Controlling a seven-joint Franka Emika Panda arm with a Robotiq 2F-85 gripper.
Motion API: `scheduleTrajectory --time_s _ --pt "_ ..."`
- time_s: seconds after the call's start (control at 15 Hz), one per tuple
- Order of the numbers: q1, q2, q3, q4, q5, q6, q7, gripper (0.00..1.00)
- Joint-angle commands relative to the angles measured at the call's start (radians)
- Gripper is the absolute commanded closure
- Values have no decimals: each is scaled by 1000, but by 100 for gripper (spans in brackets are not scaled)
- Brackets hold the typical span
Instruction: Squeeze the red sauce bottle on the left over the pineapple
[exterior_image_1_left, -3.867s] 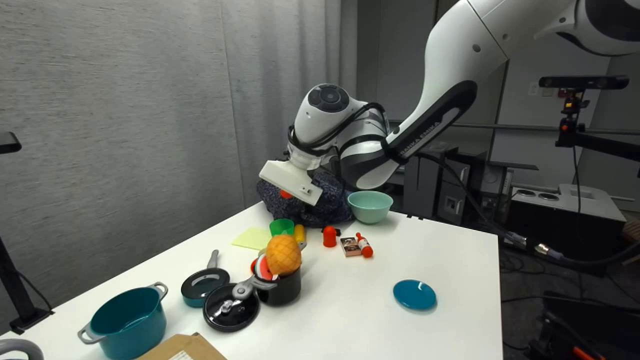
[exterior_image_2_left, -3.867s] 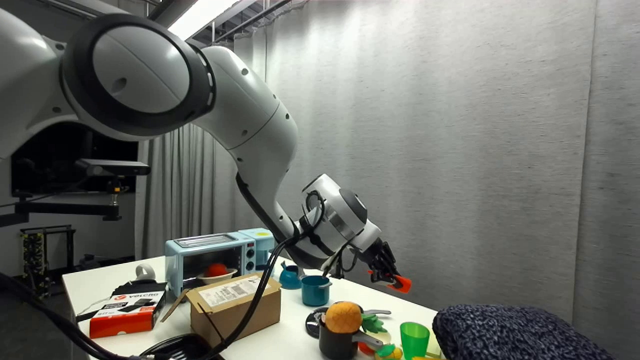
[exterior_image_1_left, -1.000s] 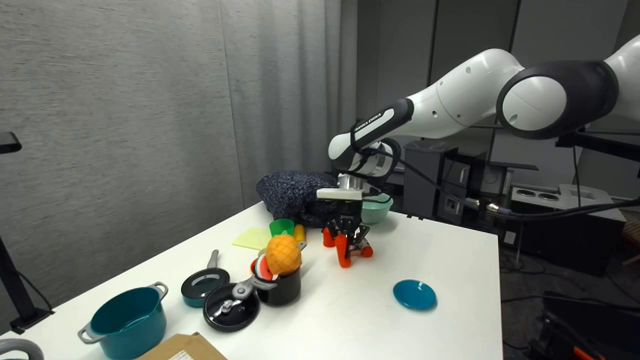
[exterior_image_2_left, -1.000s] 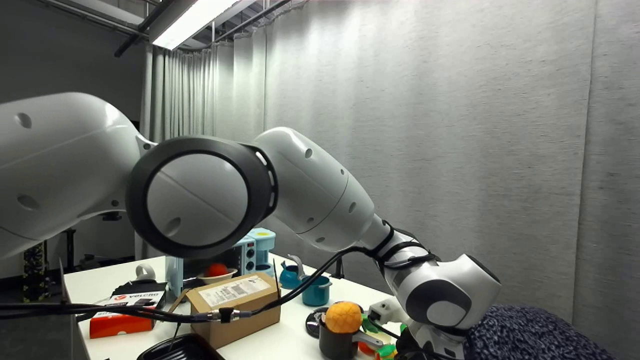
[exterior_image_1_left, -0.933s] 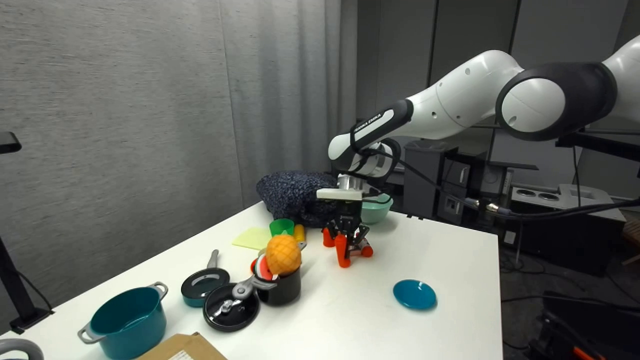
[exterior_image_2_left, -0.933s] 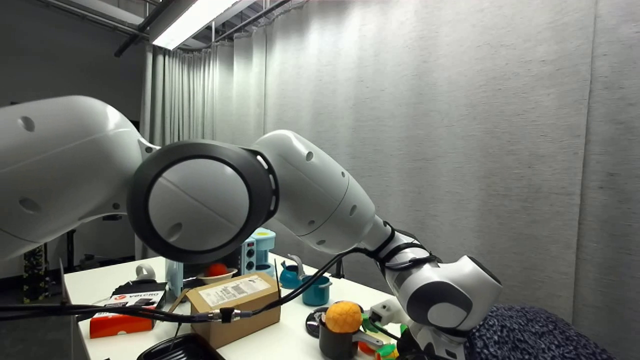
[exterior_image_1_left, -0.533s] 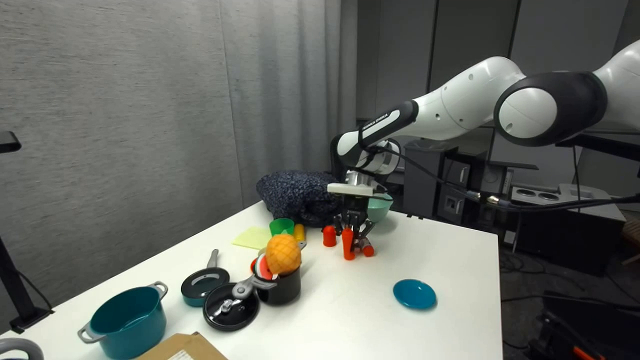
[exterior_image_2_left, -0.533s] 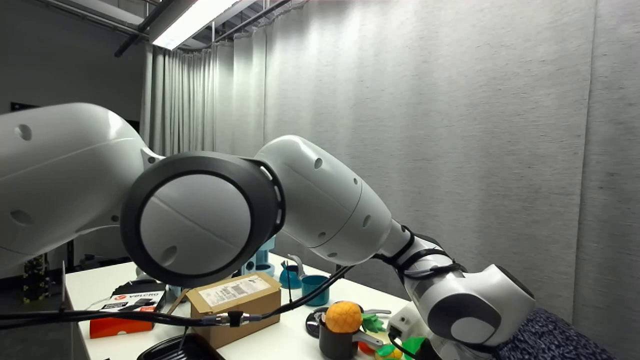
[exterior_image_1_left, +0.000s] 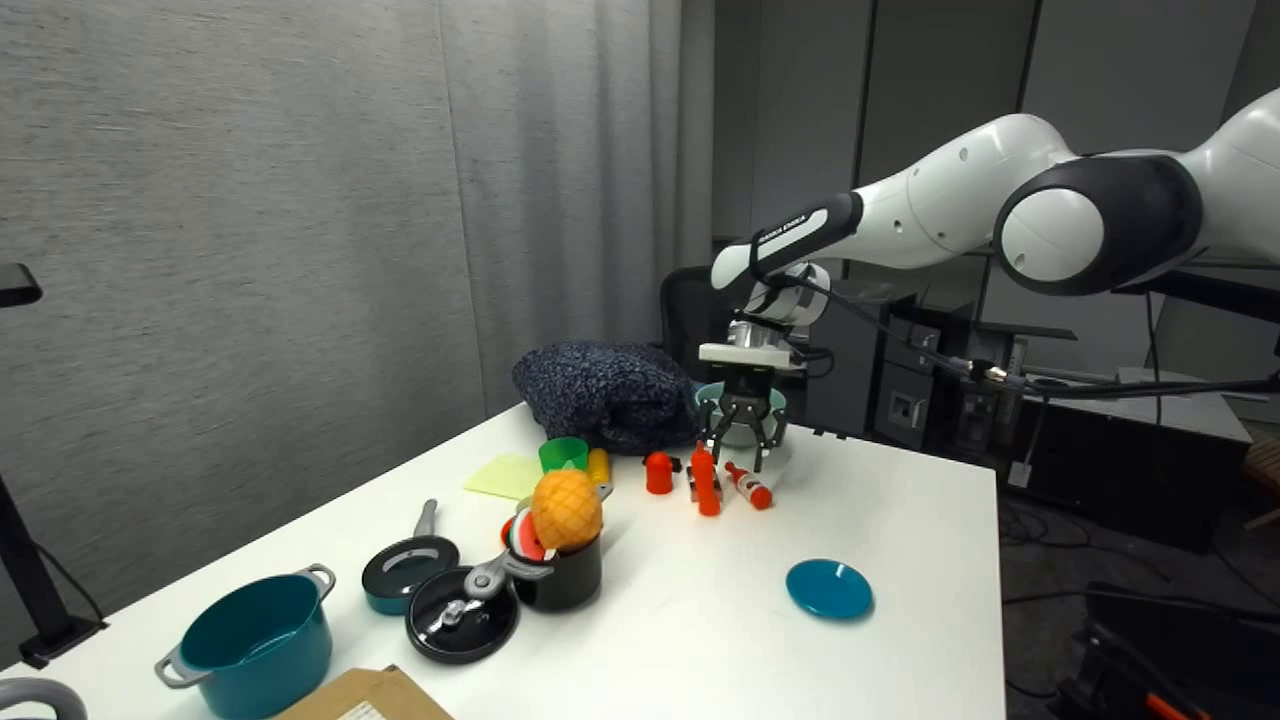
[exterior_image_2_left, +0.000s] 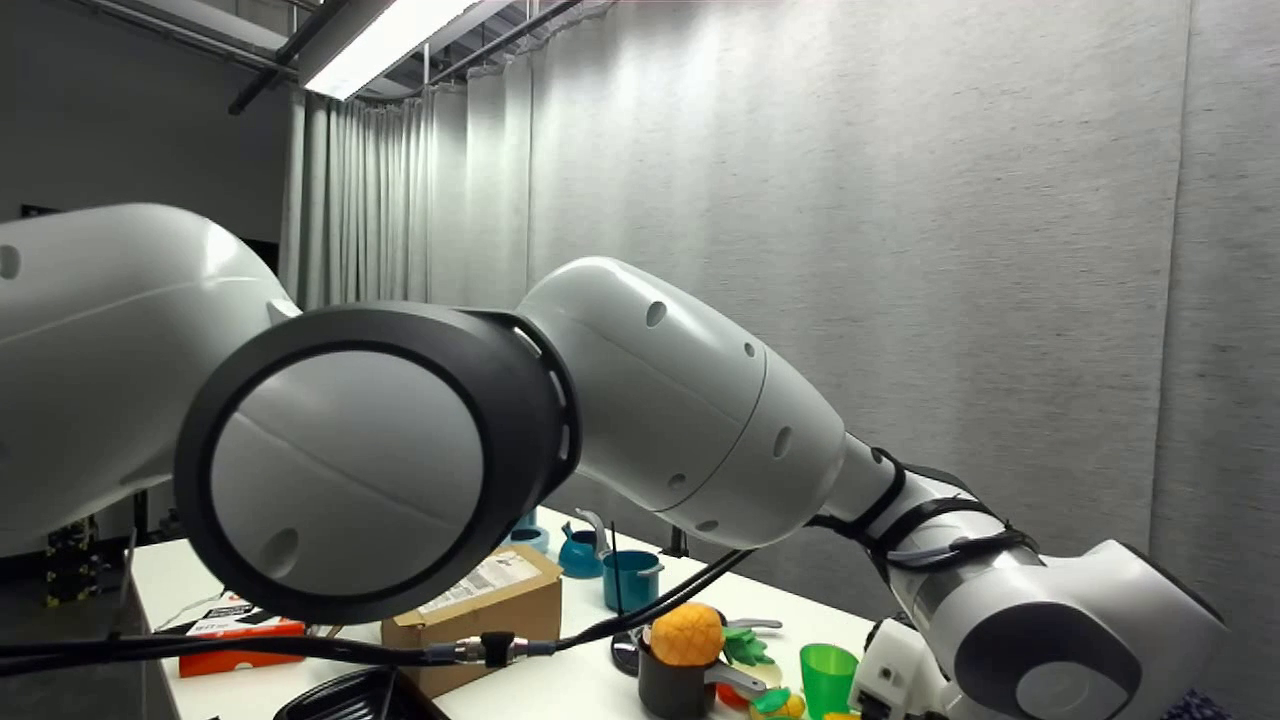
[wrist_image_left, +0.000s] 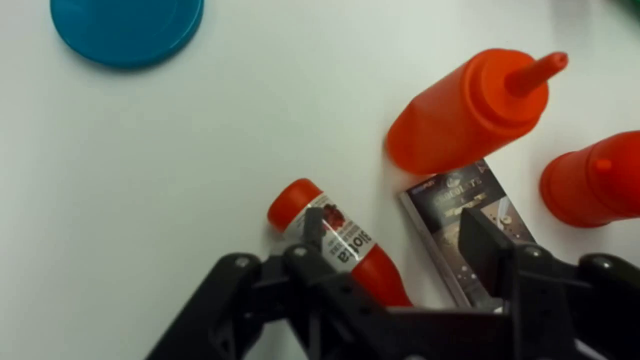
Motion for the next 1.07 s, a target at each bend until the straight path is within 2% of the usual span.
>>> scheduleTrajectory --time_s 0.0,0.2,0.4,0.8,1.0 --pt "80 23 44 23 11 37 53 1" --pt "150 26 73 50 -22 94 58 0" --pt "232 0 55 75 -70 208 44 0" --pt "299 -32 -17 114 -202 430 41 0" --pt "351 -28 -71 118 -273 556 103 0"
